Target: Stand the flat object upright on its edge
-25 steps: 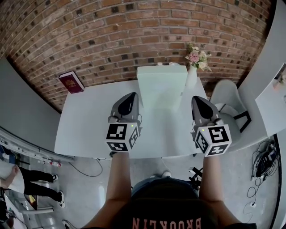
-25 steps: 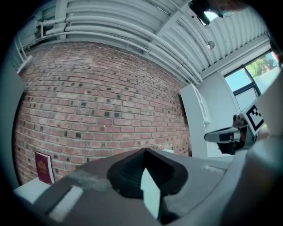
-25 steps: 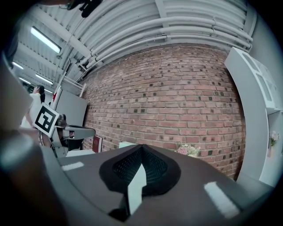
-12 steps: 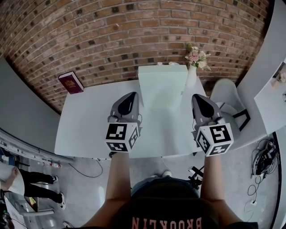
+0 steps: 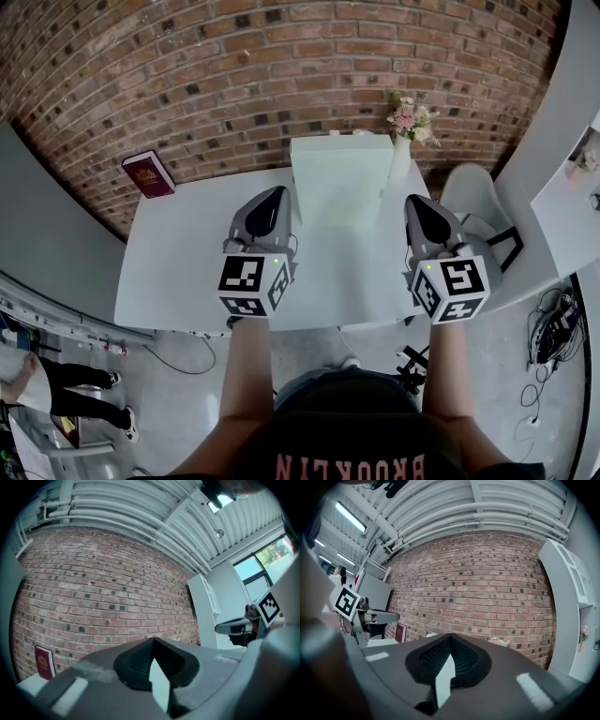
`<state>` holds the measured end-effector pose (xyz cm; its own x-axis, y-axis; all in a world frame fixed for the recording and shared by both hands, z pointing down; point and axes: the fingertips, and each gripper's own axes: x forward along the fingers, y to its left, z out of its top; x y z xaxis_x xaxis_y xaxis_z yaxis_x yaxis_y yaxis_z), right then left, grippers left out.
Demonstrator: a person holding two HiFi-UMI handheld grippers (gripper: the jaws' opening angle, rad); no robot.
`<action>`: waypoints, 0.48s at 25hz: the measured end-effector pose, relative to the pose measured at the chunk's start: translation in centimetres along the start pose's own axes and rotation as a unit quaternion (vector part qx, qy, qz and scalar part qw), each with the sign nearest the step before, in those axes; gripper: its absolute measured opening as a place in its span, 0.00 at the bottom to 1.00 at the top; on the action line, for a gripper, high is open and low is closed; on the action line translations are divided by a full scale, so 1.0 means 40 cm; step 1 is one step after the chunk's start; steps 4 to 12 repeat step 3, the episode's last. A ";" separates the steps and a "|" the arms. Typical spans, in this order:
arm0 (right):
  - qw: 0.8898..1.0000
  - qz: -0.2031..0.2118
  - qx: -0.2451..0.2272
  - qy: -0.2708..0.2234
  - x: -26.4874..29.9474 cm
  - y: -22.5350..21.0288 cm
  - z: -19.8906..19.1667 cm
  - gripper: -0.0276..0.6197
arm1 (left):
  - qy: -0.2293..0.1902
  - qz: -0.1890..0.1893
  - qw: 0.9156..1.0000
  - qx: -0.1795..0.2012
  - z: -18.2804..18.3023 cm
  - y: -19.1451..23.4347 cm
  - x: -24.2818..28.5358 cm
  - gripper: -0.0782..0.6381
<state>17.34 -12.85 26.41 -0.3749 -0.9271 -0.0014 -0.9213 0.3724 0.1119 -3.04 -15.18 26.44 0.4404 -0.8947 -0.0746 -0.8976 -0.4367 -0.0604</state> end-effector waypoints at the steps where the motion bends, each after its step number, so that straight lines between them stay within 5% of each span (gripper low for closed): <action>1: 1.000 0.000 0.000 0.000 -0.002 0.001 -0.001 0.04 | -0.002 0.001 1.000 -0.002 0.001 0.003 -0.002 0.11; 12: 1.000 0.000 -0.001 0.001 -0.005 0.004 -0.002 0.04 | -0.005 0.003 1.000 -0.007 0.003 0.010 -0.006 0.11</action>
